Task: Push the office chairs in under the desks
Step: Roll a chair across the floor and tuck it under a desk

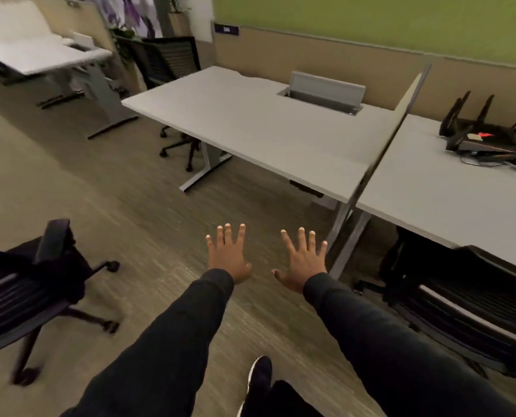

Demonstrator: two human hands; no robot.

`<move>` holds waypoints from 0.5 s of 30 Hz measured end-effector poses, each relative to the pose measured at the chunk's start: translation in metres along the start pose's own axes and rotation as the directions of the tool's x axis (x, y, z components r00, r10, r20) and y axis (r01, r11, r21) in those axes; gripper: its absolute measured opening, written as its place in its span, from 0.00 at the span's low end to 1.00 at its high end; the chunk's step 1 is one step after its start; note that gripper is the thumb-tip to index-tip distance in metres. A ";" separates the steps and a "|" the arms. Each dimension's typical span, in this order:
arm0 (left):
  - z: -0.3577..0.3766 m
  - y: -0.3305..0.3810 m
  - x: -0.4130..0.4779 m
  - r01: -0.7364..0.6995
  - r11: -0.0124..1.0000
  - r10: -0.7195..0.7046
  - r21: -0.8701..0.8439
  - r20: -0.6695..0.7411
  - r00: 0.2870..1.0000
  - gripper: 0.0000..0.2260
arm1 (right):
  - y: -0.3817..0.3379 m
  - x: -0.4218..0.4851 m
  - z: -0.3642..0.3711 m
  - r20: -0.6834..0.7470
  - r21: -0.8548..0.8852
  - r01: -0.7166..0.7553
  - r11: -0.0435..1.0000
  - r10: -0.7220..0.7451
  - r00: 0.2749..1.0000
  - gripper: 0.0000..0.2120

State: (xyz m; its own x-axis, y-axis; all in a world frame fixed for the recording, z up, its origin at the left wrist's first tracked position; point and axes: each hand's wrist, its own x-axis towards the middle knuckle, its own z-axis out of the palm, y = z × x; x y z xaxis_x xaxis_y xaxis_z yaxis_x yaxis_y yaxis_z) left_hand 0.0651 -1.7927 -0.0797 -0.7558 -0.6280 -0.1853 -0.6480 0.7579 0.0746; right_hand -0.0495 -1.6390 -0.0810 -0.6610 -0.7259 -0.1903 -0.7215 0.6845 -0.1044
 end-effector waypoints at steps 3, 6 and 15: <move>-0.001 -0.060 0.000 0.102 0.994 -0.102 -0.027 0.000 0.995 0.46 | -0.056 0.026 0.005 0.017 0.002 0.093 0.996 -0.093 0.996 0.49; -0.003 -0.115 0.006 0.173 0.984 -0.174 -0.039 -0.005 0.985 0.45 | -0.107 0.050 0.011 0.025 -0.002 0.167 0.986 -0.166 0.986 0.49; -0.021 -0.244 0.042 0.241 0.970 -0.241 -0.019 0.008 0.971 0.45 | -0.232 0.122 0.020 0.051 0.029 0.231 0.972 -0.232 0.971 0.49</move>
State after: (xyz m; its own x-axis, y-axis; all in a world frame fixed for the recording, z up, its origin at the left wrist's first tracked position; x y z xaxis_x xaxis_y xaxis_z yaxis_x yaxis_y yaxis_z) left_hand 0.1894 -2.0077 -0.0851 -0.5768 -0.7905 -0.2060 -0.8126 0.5810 0.0460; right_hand 0.0414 -1.8855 -0.0996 -0.4639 -0.8606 -0.2100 -0.8485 0.4998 -0.1739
